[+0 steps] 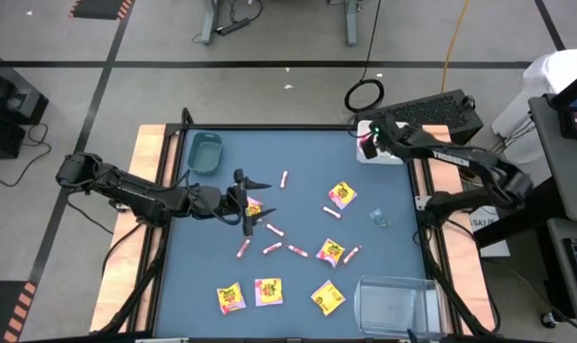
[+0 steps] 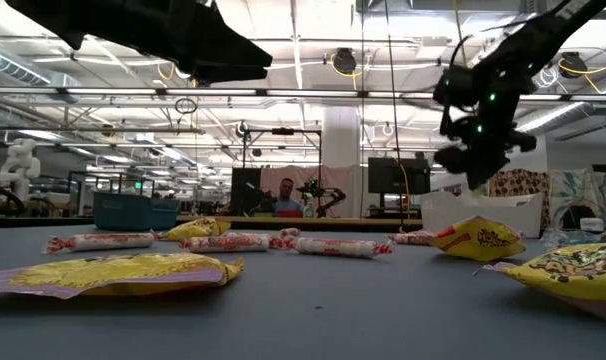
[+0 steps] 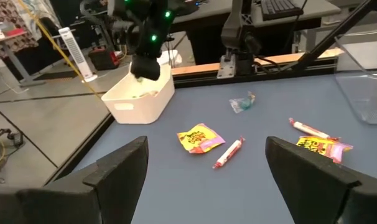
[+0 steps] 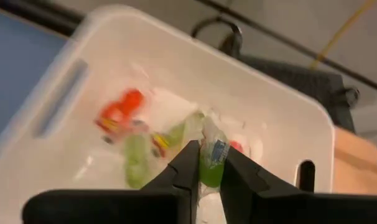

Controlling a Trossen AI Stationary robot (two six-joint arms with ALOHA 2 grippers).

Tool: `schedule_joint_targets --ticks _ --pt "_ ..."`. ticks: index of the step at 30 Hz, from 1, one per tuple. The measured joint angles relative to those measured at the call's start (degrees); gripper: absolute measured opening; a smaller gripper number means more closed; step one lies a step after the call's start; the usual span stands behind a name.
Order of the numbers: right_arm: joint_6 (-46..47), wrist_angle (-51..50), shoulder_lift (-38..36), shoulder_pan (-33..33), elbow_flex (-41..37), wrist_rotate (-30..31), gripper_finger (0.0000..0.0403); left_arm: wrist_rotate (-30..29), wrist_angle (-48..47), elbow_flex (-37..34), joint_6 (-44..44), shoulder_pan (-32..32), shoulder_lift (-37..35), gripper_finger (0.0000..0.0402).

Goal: Sort candy
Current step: Put the green gummy into the white bin, then put the blue gummy into the white bin

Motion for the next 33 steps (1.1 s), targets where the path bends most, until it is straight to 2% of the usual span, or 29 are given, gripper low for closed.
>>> schedule_joint_targets --ticks 7,13,20,25,33 --pt "0.26 2.96 7.96 -3.4 0.0 -4.09 0.0087 0.24 -0.48 0.0 -0.13 0.15 0.0 0.0326" --pt "-0.66 4.09 8.72 -3.45 0.0 -4.52 0.015 0.24 -0.79 0.0 -0.18 0.13 0.0 0.0326" --pt "-0.53 1.33 0.9 -3.26 0.0 -5.56 0.0206 0.24 -0.77 0.0 -0.21 0.04 0.0 0.0326" --pt "1.87 -3.82 -6.46 -2.12 0.0 -13.23 0.0226 0.24 -0.77 0.0 -0.29 0.04 0.0 0.0326" --pt "9.65 -16.56 -17.83 10.21 0.02 -16.79 0.0223 0.24 -0.75 0.0 -0.67 0.04 0.0 0.0326"
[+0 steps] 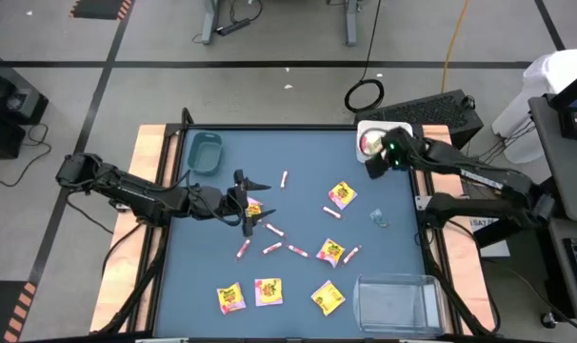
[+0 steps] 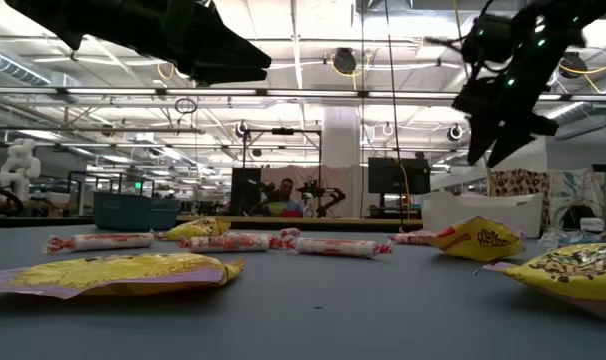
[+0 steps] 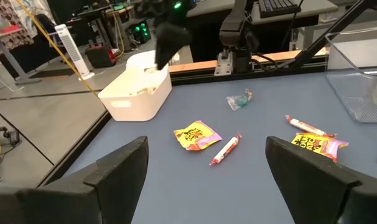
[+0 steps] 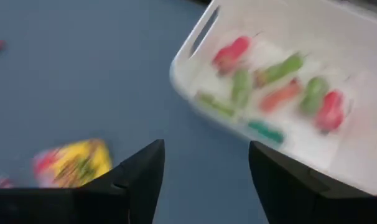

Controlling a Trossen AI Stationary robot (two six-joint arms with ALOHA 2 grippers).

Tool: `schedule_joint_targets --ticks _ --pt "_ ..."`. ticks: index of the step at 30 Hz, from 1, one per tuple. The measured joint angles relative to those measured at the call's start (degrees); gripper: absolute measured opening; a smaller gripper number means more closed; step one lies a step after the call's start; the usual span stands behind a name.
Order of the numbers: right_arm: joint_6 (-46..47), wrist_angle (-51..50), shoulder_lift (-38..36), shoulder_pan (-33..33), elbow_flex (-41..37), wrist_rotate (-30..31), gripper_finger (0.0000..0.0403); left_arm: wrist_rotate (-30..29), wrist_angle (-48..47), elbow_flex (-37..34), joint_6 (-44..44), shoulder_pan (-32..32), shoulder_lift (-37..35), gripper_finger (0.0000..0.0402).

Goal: Sort candy
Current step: Put the blue gummy into the white bin

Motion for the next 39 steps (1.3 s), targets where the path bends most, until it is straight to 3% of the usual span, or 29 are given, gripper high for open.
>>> schedule_joint_targets --ticks 8,20,25,33,39 --pt "12.35 -12.66 -5.2 13.69 0.0 -3.99 0.0222 0.95 -0.2 0.0 -1.07 0.0 0.0 0.0326" --pt "24.63 -16.62 0.27 32.87 0.0 -6.02 0.0222 2.55 -1.42 0.0 -4.26 -1.4 0.0 0.0326" --pt "27.61 -20.28 4.9 37.53 0.0 -7.23 0.0222 2.59 -1.41 0.0 -4.33 -3.25 0.0 0.0326" --pt "29.28 -18.23 13.86 42.19 -0.05 -5.07 0.0222 2.58 -1.36 0.0 -5.61 -4.8 0.0 0.0326" --pt "27.49 -8.34 18.35 43.23 -4.72 -5.48 0.0222 2.53 -1.33 0.0 -5.72 -6.36 0.0 0.0326"
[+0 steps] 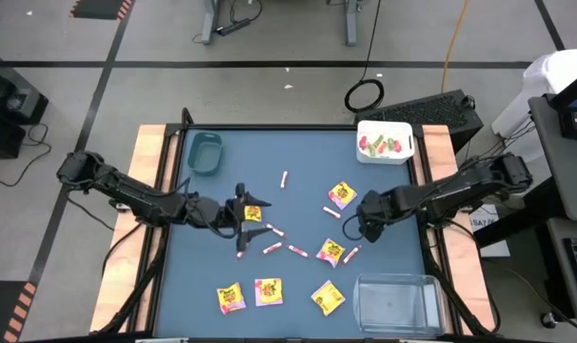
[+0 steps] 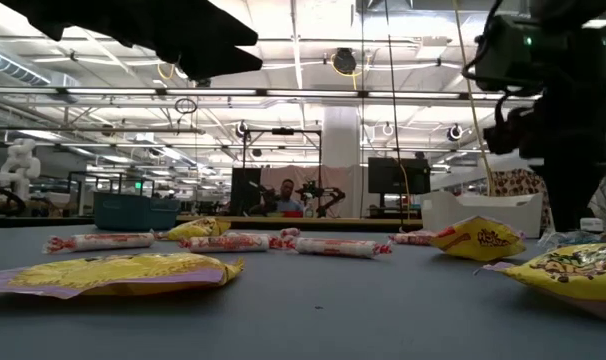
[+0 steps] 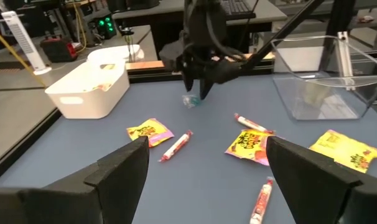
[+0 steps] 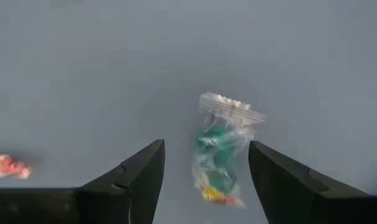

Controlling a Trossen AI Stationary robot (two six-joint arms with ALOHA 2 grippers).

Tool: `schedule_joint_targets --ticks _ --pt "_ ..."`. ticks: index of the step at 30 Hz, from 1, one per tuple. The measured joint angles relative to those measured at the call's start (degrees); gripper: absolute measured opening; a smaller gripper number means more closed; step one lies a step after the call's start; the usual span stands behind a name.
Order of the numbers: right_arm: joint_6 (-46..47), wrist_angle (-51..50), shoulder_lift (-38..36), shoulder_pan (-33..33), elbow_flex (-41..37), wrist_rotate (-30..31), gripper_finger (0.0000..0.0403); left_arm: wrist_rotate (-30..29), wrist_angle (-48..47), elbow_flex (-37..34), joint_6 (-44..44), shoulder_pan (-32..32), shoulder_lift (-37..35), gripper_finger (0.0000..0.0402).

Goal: Sort candy
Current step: Put the blue gummy into the white bin

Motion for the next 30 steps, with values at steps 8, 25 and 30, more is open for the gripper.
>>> schedule_joint_targets --ticks 8,25,30 --pt "2.73 6.82 0.64 -0.07 -5.84 -0.34 0.0219 -0.07 -0.05 0.0 -1.36 -1.18 0.0 0.0326" --pt "2.62 11.29 0.43 -0.06 -5.74 -3.76 0.0051 -0.31 -2.1 0.0 -2.6 -1.16 0.02 0.0326" --pt "-0.59 15.46 -1.58 -0.05 -2.31 -4.52 0.0044 -0.72 -2.04 0.0 -0.83 -1.1 0.02 0.0326"
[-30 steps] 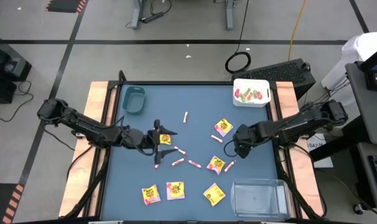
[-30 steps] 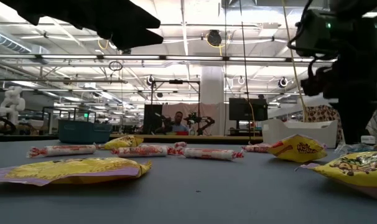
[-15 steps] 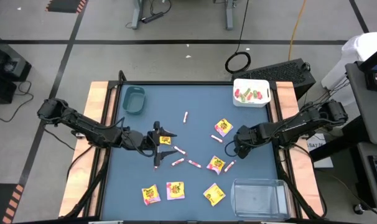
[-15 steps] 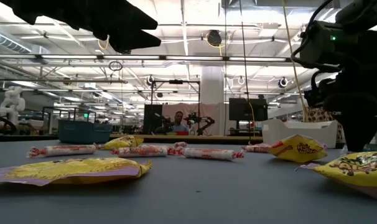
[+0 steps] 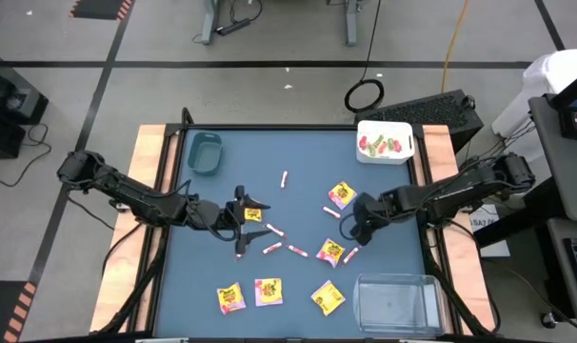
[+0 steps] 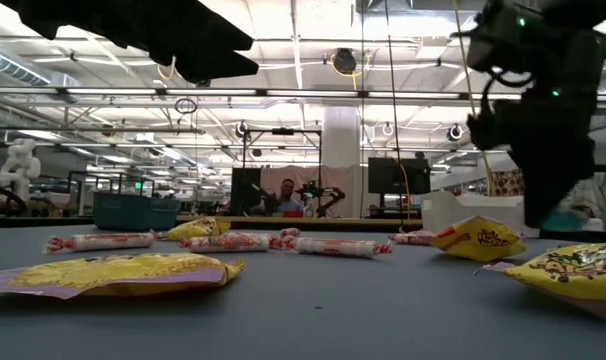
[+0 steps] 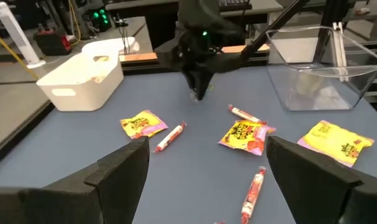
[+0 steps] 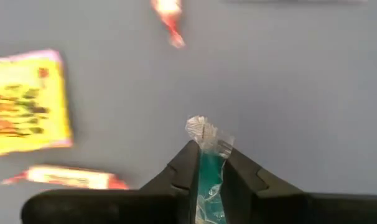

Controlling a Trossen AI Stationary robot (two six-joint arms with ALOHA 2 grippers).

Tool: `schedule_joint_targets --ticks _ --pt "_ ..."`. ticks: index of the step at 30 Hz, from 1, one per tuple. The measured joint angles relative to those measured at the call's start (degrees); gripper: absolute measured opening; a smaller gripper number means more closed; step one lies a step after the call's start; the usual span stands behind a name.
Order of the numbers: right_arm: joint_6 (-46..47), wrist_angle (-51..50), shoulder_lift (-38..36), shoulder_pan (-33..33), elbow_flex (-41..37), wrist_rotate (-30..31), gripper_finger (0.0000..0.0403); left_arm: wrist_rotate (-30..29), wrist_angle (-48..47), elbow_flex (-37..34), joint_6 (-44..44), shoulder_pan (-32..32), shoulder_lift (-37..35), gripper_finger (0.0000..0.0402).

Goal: Sort candy
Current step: Put the blue gummy into the white bin

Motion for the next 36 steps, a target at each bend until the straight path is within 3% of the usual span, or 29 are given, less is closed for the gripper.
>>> schedule_joint_targets --ticks 4,9,16,25,28,36 --pt "-5.08 4.32 -1.46 -0.02 3.43 1.81 0.0043 -1.58 0.41 0.0 2.0 0.0 0.0 0.0326" --pt "-14.32 10.3 -3.36 -0.17 7.41 9.34 0.0043 -2.16 1.68 0.0 4.83 0.64 0.0 0.0326" --pt "-33.96 22.12 -5.08 -0.65 11.91 17.37 0.0043 -2.16 3.17 0.0 6.18 2.97 0.0 0.0326" --pt "-51.25 31.61 -7.68 -5.42 14.99 17.86 0.0043 -2.1 4.43 0.0 8.69 5.66 0.0 0.0326" --pt "-52.15 40.26 -7.3 -7.35 12.3 17.32 0.0043 -2.02 5.16 0.0 9.08 6.22 0.0 0.0326" --pt "-49.69 68.38 -1.31 -11.61 3.16 8.99 0.0043 0.01 5.55 0.0 8.98 7.24 0.0 0.0326"
